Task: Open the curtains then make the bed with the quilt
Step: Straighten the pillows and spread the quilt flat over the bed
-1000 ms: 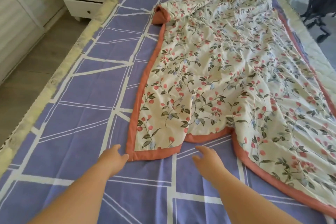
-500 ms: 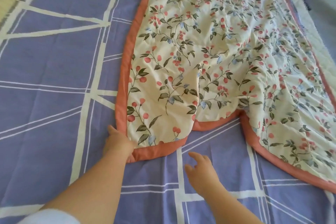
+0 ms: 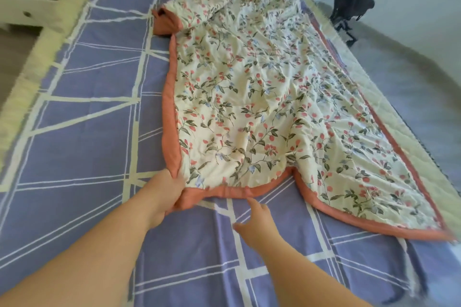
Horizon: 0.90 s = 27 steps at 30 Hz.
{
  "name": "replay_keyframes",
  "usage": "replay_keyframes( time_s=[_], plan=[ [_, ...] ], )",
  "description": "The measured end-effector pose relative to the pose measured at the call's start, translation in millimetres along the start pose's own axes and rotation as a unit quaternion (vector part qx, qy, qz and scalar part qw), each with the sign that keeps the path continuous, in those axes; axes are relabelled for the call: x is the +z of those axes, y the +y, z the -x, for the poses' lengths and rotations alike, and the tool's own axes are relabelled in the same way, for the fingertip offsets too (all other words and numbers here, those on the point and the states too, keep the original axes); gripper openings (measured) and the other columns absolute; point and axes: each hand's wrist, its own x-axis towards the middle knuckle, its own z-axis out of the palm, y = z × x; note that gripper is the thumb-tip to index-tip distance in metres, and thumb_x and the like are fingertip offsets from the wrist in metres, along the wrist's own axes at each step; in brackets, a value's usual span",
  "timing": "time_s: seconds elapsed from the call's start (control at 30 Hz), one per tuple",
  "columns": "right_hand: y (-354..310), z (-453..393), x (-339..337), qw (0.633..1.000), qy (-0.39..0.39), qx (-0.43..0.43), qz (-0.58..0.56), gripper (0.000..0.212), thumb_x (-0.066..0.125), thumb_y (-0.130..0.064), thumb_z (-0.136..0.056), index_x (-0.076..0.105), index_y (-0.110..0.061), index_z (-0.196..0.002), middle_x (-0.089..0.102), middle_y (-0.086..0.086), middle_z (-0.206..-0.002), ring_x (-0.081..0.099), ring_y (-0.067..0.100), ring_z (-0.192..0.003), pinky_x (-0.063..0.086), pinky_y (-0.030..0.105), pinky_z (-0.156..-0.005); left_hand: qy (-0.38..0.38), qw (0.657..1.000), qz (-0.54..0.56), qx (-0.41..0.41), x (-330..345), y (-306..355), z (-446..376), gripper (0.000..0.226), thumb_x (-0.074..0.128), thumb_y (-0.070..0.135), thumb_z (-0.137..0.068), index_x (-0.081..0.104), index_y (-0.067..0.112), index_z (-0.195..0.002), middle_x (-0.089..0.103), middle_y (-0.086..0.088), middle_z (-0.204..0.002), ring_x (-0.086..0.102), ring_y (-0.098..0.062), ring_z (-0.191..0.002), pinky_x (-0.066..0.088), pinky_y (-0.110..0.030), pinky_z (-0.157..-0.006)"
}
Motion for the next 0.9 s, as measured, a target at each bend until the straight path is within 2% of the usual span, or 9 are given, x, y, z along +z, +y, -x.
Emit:
replay_keyframes(
  time_s=[0.1,0.2,0.33,0.4,0.5,0.63,0.7,0.8,0.9],
  plan=[
    [-33,26,-11,0.999,0.021,-0.028,0.007,0.099,0.071,-0.037,-0.076,0.005,-0.03,-0.15,0.019,0.003,-0.151,0.043,0.027,-0.126,0.049,0.043,-0.093,0.009,0.999,0.038,0.007,-13,51,35,0.013,0.047,0.016,-0.087,0.058,0.012,-0.091,0.06,-0.006,-0.075,0.053,-0.021,-0.055,0.041,-0.023,-0.04],
    [-62,58,-19,0.998,0.057,-0.033,-0.002,0.113,0.074,-0.047,-0.071,-0.007,-0.033,-0.149,0.01,0.0,-0.156,0.027,0.027,-0.138,0.039,0.048,-0.103,-0.049,0.995,0.092,0.012,-29,89,78,0.006,0.053,0.017,-0.084,0.05,0.013,-0.085,0.047,-0.003,-0.058,0.038,-0.014,-0.039,0.028,-0.018,-0.034],
    [-95,97,-23,0.993,0.107,-0.028,-0.043,0.118,0.073,-0.057,-0.065,-0.01,-0.036,-0.147,0.008,-0.003,-0.157,0.016,0.023,-0.143,0.03,0.052,-0.109,-0.081,0.99,0.103,0.05,-48,121,129,0.019,0.063,0.017,-0.084,0.046,0.013,-0.077,0.046,0.002,-0.044,0.035,-0.01,-0.03,0.026,-0.015,-0.031],
    [-112,120,-23,0.987,0.145,-0.025,-0.067,0.117,0.071,-0.06,-0.064,-0.008,-0.036,-0.147,0.008,-0.003,-0.157,0.017,0.023,-0.143,0.029,0.053,-0.107,-0.09,0.986,0.123,0.063,-65,132,153,0.02,0.064,0.015,-0.084,0.046,0.012,-0.078,0.045,0.0,-0.05,0.033,-0.01,-0.035,0.025,-0.015,-0.032],
    [-132,143,-24,0.977,0.202,-0.027,-0.069,0.112,0.066,-0.064,-0.066,-0.006,-0.036,-0.147,0.015,-0.002,-0.156,0.024,0.024,-0.14,0.038,0.051,-0.102,-0.098,0.981,0.144,0.085,-88,141,179,0.02,0.064,0.014,-0.084,0.046,0.011,-0.093,0.043,-0.004,-0.064,0.033,-0.012,-0.046,0.025,-0.016,-0.033],
    [-149,168,-19,0.977,0.193,-0.062,-0.065,0.11,0.064,-0.065,-0.065,-0.004,-0.036,-0.147,0.018,-0.001,-0.154,0.025,0.025,-0.14,0.037,0.05,-0.104,-0.092,0.977,0.162,0.107,-112,138,206,0.029,0.062,0.013,-0.083,0.051,0.012,-0.11,0.052,-0.011,-0.089,0.045,-0.017,-0.061,0.027,-0.016,-0.033],
    [-157,175,-13,0.974,0.195,-0.094,-0.058,0.11,0.062,-0.068,-0.065,-0.003,-0.036,-0.147,0.017,-0.002,-0.155,0.023,0.024,-0.14,0.033,0.049,-0.107,-0.091,0.976,0.17,0.106,-117,135,213,0.03,0.062,0.012,-0.083,0.051,0.01,-0.11,0.054,-0.013,-0.093,0.047,-0.019,-0.067,0.027,-0.016,-0.033],
    [-168,182,-6,0.961,0.237,-0.123,-0.065,0.095,0.058,-0.057,-0.076,0.0,-0.035,-0.147,0.018,-0.002,-0.155,0.021,0.023,-0.141,0.026,0.051,-0.109,-0.069,0.976,0.178,0.109,-122,125,228,0.018,0.062,0.012,-0.082,0.052,0.011,-0.097,0.054,-0.011,-0.083,0.044,-0.013,-0.053,0.027,-0.016,-0.033],
    [-165,181,-5,0.963,0.245,-0.108,-0.034,0.069,0.05,-0.022,-0.084,0.018,-0.033,-0.144,0.036,-0.003,-0.147,0.036,0.021,-0.132,0.022,0.049,-0.107,-0.024,0.979,0.169,0.107,-124,107,237,0.012,0.063,0.018,-0.082,0.055,0.011,-0.087,0.054,-0.006,-0.068,0.041,-0.012,-0.042,0.027,-0.017,-0.033]
  ],
)
